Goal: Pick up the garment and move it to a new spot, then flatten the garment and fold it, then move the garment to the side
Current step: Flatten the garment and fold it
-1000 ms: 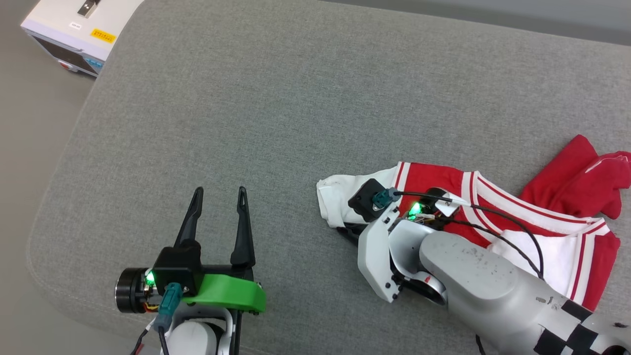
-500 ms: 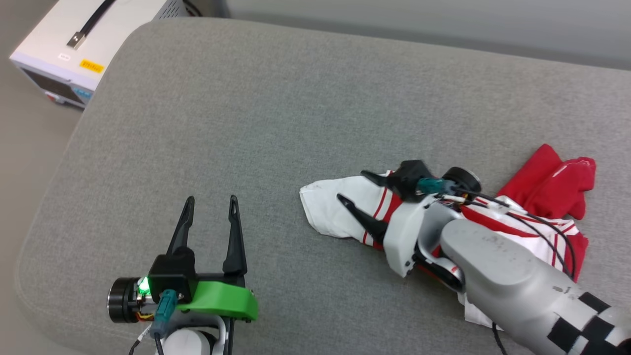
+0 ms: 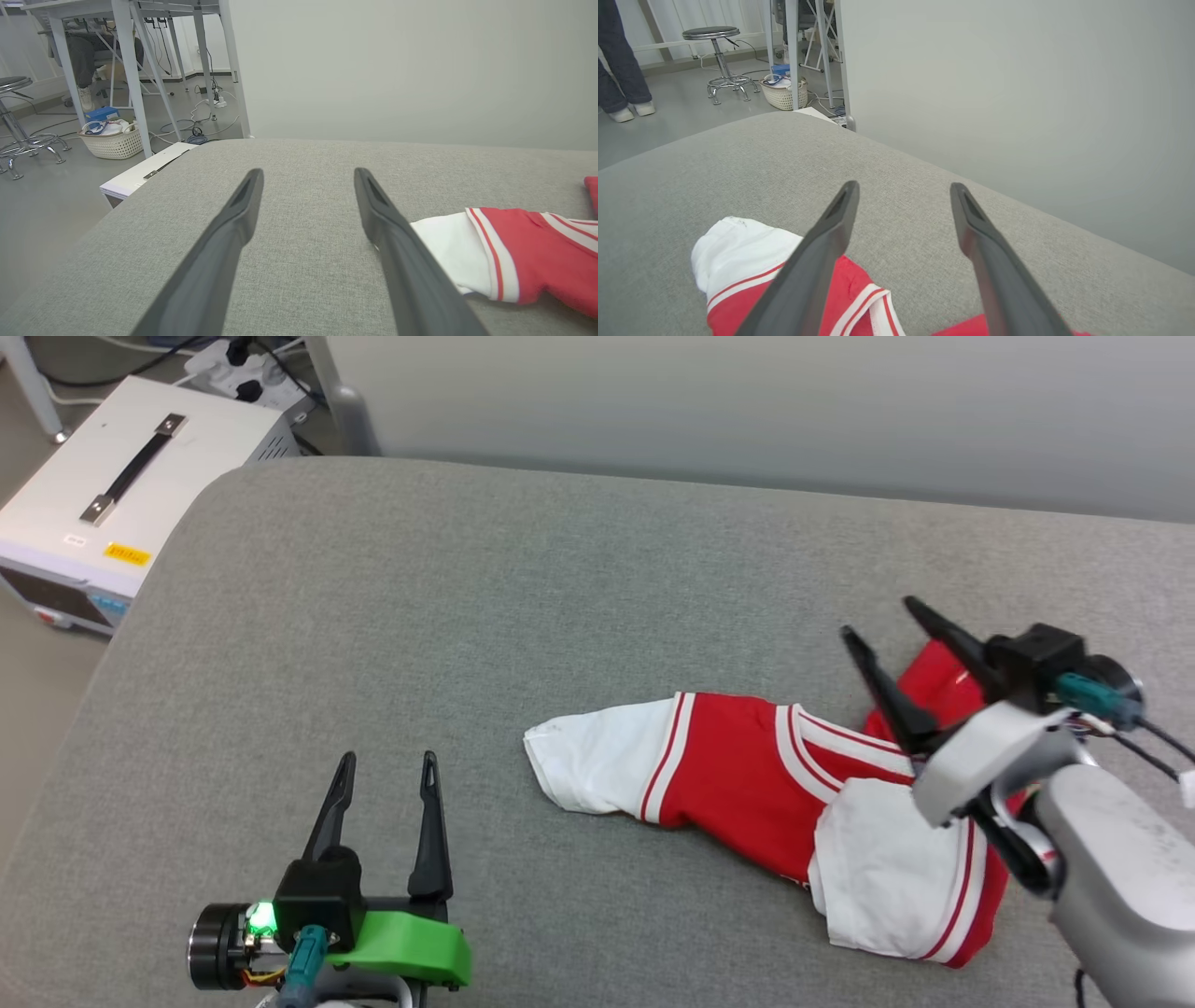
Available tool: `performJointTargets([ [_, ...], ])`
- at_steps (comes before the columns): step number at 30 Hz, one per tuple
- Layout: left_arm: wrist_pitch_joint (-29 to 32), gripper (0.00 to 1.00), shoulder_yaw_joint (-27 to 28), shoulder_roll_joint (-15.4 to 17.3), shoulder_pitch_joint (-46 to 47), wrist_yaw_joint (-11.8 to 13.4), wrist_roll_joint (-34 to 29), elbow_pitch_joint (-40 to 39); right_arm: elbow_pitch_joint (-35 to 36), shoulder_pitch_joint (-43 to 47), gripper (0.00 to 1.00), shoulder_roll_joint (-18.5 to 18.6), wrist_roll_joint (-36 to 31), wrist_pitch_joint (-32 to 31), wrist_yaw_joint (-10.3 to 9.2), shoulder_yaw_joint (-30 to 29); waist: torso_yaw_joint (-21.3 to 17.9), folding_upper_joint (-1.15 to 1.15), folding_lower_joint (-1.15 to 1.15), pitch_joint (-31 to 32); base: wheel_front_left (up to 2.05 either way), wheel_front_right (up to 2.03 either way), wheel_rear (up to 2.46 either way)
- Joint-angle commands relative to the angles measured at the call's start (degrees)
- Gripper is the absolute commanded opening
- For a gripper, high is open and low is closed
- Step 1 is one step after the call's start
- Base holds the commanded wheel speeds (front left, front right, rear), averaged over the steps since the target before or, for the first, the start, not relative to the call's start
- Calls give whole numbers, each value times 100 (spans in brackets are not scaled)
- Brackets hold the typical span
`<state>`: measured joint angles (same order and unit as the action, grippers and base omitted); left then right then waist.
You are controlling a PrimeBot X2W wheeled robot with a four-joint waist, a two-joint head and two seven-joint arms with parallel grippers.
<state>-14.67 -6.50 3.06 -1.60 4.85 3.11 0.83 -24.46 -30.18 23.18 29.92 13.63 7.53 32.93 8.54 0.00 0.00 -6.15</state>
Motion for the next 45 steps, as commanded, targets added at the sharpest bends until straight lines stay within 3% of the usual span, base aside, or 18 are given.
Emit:
performJointTargets([
  [1,-33,100,30,-18,-95,-44,-49,-39,194,179,100,75,-99,-121,-4,-246,-110,0,0,104,0,0,0],
  [5,-33,100,53,-18,-133,-76,-75,-65,838,528,100,320,-321,-701,-4,-958,-161,0,0,129,0,0,0],
  [9,-33,100,54,-18,-126,-90,-89,-107,1428,829,100,599,-298,-1624,-4,-1274,-181,0,0,120,0,0,0],
  [14,-33,100,30,-18,-91,-92,-91,-164,2012,1198,100,1038,75,-3184,-4,-1278,-169,0,0,38,0,0,0],
  [20,-33,100,-16,-18,22,-78,-52,-187,2185,1358,100,1449,566,-4520,-4,-1266,-97,0,0,-194,0,0,0],
  [29,-33,100,-151,-18,319,-29,33,-198,1484,1129,100,1350,704,-5051,-4,-1188,136,0,0,-742,0,0,0],
  [38,-33,100,-140,-18,428,43,76,-162,599,1119,100,1094,916,-4859,-4,-426,211,0,0,-902,0,0,0],
  [40,-33,100,-108,-18,412,56,73,-148,551,1085,0,1070,1015,-4667,-4,-317,162,0,0,-849,0,0,0],
  [45,-33,100,-90,-18,363,41,48,-111,577,1016,0,1125,1078,-3913,-4,-255,18,0,0,-631,0,0,0],
])
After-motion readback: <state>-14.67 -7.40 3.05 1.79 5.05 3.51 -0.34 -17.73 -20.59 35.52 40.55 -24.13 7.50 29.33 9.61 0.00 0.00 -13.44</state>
